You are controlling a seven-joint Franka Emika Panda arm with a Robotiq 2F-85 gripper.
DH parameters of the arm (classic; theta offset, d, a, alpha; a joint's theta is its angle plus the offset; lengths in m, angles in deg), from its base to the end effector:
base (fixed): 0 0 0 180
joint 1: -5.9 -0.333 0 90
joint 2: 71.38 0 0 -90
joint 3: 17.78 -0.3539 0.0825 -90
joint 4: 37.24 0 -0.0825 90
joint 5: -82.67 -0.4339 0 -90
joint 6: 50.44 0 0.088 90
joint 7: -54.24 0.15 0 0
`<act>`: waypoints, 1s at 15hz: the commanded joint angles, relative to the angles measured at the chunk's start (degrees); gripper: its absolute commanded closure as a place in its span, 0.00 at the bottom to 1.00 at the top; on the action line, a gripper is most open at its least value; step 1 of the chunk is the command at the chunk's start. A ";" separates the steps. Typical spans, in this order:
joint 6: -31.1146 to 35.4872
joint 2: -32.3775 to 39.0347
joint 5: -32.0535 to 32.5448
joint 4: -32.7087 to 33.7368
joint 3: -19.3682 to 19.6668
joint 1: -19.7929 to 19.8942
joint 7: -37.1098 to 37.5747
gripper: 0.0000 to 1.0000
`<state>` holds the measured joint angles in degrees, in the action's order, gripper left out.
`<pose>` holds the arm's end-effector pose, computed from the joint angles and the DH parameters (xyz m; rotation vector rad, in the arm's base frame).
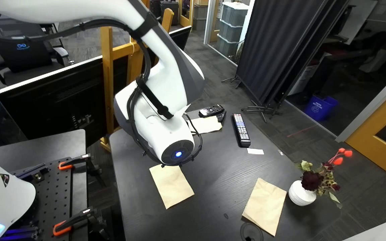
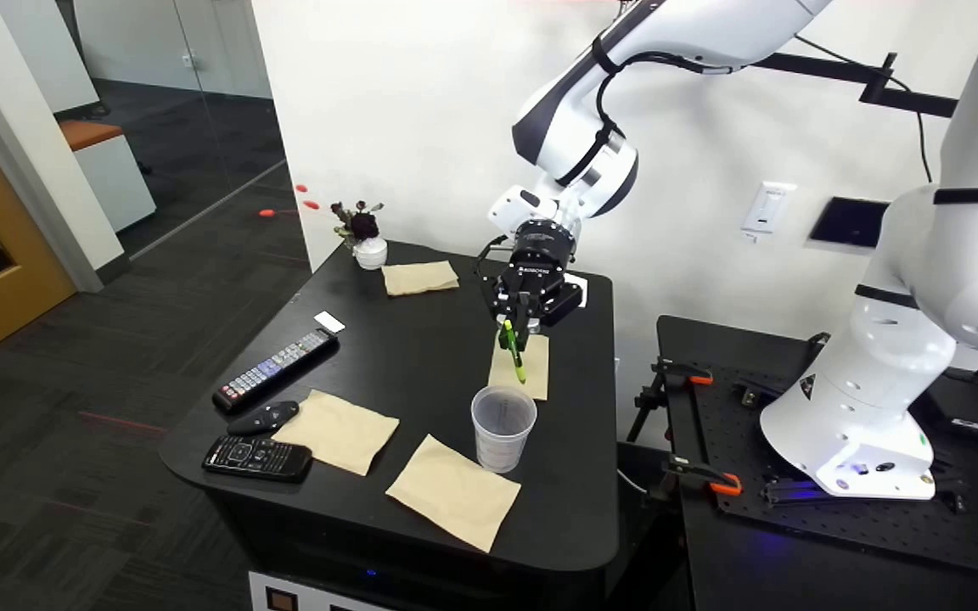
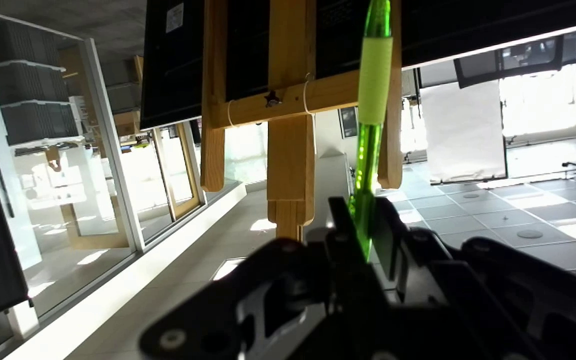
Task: Put the pen in the cup
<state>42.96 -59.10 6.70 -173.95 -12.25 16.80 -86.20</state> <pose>0.4899 0.0006 0.2285 -1.5104 -1.1562 -1.0713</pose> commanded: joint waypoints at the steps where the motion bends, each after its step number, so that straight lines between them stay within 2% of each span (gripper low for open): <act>1: -0.86 0.63 -0.72 -1.27 1.40 -0.66 -3.08 0.96; 8: 0.75 3.06 -2.94 -1.51 1.28 -1.23 -11.18 0.96; 9: 0.46 1.78 -3.00 -0.27 1.24 -1.51 -8.66 0.96; 15: 1.07 2.78 -4.38 0.53 1.27 -1.94 -8.90 0.96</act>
<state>43.30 -55.93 3.63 -173.76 -11.78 16.07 -95.10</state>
